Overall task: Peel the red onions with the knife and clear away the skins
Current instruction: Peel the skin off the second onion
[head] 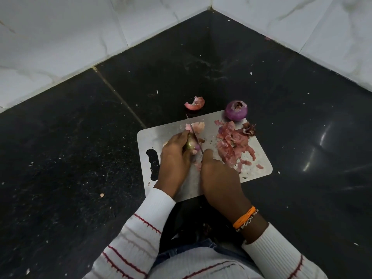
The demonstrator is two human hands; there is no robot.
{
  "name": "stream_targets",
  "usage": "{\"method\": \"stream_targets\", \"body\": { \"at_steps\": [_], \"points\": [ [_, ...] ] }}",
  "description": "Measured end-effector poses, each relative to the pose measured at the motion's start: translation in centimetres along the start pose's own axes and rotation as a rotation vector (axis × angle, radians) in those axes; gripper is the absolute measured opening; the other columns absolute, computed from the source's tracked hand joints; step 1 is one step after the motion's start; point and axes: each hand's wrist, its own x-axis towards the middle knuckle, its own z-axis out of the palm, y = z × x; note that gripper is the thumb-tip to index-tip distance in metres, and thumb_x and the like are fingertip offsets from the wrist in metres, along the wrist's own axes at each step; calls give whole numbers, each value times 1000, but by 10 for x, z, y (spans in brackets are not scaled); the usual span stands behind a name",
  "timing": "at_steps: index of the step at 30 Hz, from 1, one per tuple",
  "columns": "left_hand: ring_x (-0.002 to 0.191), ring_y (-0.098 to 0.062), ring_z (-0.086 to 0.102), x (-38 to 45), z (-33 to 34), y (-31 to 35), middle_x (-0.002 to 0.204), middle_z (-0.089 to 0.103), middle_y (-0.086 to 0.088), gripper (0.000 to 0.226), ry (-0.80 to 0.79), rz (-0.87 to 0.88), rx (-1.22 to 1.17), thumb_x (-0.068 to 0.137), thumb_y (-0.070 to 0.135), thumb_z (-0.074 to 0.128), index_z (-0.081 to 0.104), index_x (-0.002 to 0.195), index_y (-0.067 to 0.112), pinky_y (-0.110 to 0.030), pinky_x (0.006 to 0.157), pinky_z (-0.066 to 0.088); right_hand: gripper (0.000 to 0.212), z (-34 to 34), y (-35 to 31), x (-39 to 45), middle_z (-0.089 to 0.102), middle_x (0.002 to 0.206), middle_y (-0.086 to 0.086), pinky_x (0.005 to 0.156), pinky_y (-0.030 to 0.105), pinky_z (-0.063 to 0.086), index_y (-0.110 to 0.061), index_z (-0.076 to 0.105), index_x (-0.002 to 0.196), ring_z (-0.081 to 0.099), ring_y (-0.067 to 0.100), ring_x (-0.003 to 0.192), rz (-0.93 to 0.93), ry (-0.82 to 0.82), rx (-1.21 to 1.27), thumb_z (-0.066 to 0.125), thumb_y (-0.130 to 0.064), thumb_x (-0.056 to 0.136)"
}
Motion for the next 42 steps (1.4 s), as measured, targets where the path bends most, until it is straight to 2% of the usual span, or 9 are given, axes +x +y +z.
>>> {"method": "stream_targets", "body": {
  "at_steps": [2,5,11,16,21,24,32,37,42],
  "points": [
    [116,-19,53,0,1,2,128,58,-6,45,0,2,9,86,4,58,54,130,12,-12,95,32,25,0,1,0,64,104,8,65,30,37,-12,34,122,64,24,90,4,11,-14,32,-14,97],
    [116,-18,52,1,2,5,129,58,-8,46,-2,-4,12,85,-1,57,53,129,11,1,89,23,29,0,3,-3,64,105,8,65,31,35,-10,30,126,64,25,91,20,-8,-36,33,-15,97],
    [122,-18,48,-1,3,3,134,54,-5,52,-20,-12,73,85,0,57,49,134,15,2,89,15,29,-4,6,1,62,102,8,65,32,36,-11,31,124,64,27,89,24,-52,20,34,-14,96],
    [122,-20,49,5,2,0,133,55,-7,54,-23,-29,66,81,-2,62,51,132,12,6,89,15,22,-10,2,-11,59,90,4,60,31,36,-13,30,118,57,22,72,34,-37,43,31,-14,96],
    [121,-21,49,4,3,0,133,54,-7,55,-24,-36,72,81,-2,62,50,133,12,8,88,13,22,-8,1,-6,60,92,5,59,30,35,-12,31,118,61,24,77,48,-50,44,33,-14,96],
    [121,-21,49,5,2,1,133,54,-8,55,-23,-36,59,81,-2,62,50,132,10,12,85,12,24,-11,-2,-5,59,92,4,55,28,33,-11,30,120,52,21,68,42,-76,48,33,-16,97],
    [123,-20,46,5,3,3,135,52,-8,52,-39,-26,75,84,1,59,48,134,11,0,90,16,18,-14,-4,-7,54,85,2,58,30,33,-12,32,114,44,18,65,54,-90,1,31,-14,97],
    [122,-20,48,6,2,3,134,53,-8,52,-42,-27,79,85,1,60,48,134,11,-1,91,18,15,-12,-4,-7,45,78,0,48,27,26,-12,33,111,44,19,63,52,-88,5,31,-14,97],
    [123,-20,47,6,3,3,135,52,-7,51,-48,-31,84,86,3,59,47,135,12,-2,91,18,19,-13,-4,-6,45,78,0,56,29,35,-11,33,115,46,18,64,39,-93,28,33,-15,97]
  ]
}}
